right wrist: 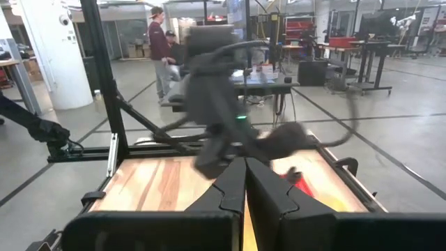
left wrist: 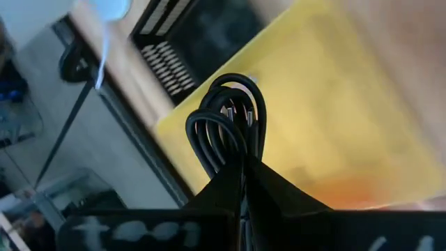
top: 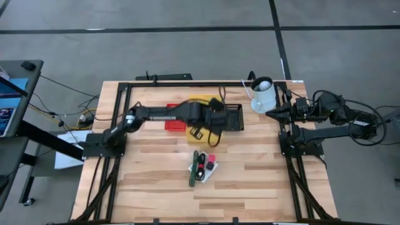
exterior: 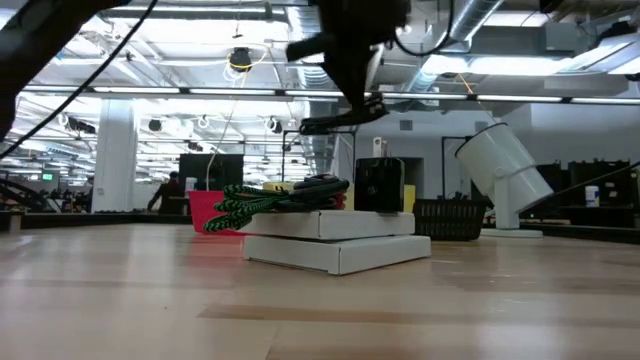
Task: Pick and place items into bin
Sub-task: Put the black charger cable in the yellow bin
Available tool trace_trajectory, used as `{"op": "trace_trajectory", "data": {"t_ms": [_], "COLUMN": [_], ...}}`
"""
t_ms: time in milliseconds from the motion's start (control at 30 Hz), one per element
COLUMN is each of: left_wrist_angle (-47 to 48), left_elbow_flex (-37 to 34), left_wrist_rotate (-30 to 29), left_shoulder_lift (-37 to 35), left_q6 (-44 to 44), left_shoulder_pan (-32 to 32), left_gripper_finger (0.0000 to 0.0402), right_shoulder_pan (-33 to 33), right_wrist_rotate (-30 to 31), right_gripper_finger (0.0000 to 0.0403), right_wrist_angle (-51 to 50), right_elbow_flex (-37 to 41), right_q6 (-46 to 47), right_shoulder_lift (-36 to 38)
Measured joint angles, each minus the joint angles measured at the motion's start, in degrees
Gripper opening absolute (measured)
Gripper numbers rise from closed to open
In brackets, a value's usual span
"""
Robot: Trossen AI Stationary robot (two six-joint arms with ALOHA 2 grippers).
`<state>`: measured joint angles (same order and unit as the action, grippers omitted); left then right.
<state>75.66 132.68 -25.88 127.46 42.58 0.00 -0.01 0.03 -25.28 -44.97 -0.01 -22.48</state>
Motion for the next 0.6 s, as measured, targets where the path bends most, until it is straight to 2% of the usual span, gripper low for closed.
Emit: {"op": "trace_trajectory", "data": {"t_ms": [267,600], "left_wrist_angle": [-3.09,-3.73], "left_elbow_flex": [0.0,-0.02], "left_wrist_rotate": [2.79,7.04], "left_shoulder_lift": [0.0,0.01], "left_q6": [1.27,2.19], "left_shoulder_pan": [6.65,9.19], "left_gripper_finger": [0.0,0.0022], "right_shoulder_pan": [-0.01,-0.02], "right_wrist_rotate": [0.0,0.02], "right_gripper_finger": [0.0008,0.0008], "right_wrist_angle": [0.0,0.0], "right_elbow_flex": [-0.01,0.0], "right_q6": [0.0,0.0], "right_shoulder_lift": [0.0,0.0]}}
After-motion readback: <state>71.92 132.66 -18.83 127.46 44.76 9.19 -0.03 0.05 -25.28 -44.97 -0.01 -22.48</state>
